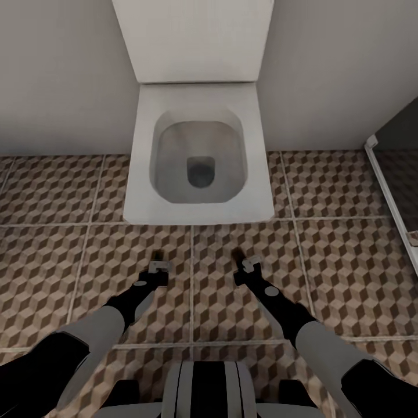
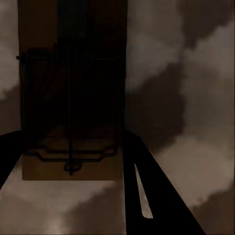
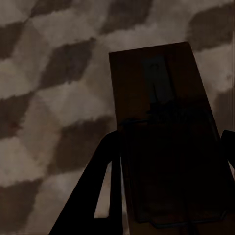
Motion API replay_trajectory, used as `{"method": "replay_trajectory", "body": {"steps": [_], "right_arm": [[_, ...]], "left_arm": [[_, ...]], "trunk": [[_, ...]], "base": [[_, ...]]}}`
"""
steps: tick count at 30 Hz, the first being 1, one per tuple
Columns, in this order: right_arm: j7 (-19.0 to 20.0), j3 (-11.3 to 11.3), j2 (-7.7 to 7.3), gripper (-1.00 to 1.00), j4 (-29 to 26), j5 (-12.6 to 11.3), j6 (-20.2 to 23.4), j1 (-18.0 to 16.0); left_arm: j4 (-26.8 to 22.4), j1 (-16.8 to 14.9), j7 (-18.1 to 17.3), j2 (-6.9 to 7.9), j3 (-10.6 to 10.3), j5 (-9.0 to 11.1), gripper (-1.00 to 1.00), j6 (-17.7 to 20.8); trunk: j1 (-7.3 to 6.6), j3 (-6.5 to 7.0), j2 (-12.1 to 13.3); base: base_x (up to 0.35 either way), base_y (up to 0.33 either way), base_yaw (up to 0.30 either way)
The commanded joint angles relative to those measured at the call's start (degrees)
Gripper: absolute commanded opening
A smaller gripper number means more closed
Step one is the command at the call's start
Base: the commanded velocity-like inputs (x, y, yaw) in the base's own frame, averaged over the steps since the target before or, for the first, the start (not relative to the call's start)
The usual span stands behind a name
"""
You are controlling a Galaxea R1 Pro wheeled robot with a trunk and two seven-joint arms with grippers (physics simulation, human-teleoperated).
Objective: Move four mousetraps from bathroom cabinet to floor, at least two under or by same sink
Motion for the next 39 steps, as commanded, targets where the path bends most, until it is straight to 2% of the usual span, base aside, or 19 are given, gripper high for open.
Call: {"method": "replay_trajectory", "body": {"steps": [1, 17, 24, 39], "right_arm": [[0.28, 0.24, -0.02, -1.00, 0.09, -0.70, -0.30, -0.05], [0.28, 0.25, -0.02, -1.00, 0.18, -0.63, -0.30, -0.05], [0.28, 0.25, 0.08, -1.00, 0.31, -0.68, -0.23, -0.05], [0.28, 0.30, 1.51, -1.00, 2.46, -0.66, -0.27, -0.05]], "left_arm": [[-0.01, -0.05, 0.67, 0.01, -0.87, 0.27, -1.00, -0.04], [0.82, -0.05, 0.55, -0.08, -0.96, 0.27, -1.00, -0.04], [0.85, 0.26, 0.54, -0.08, -0.96, 0.27, -1.00, -0.04], [0.85, 0.72, 0.54, -0.08, -0.96, 0.28, -1.00, -0.13]], "trunk": [[0.03, -0.02, 0.00], [0.03, -0.02, 0.00], [0.03, -0.02, 0.00], [0.03, -0.02, 0.00]], "base": [[0.222, 0.008, 0.000], [0.196, -0.012, 0.000], [0.037, -0.016, 0.000], [0.001, 0.000, 0.000]]}}
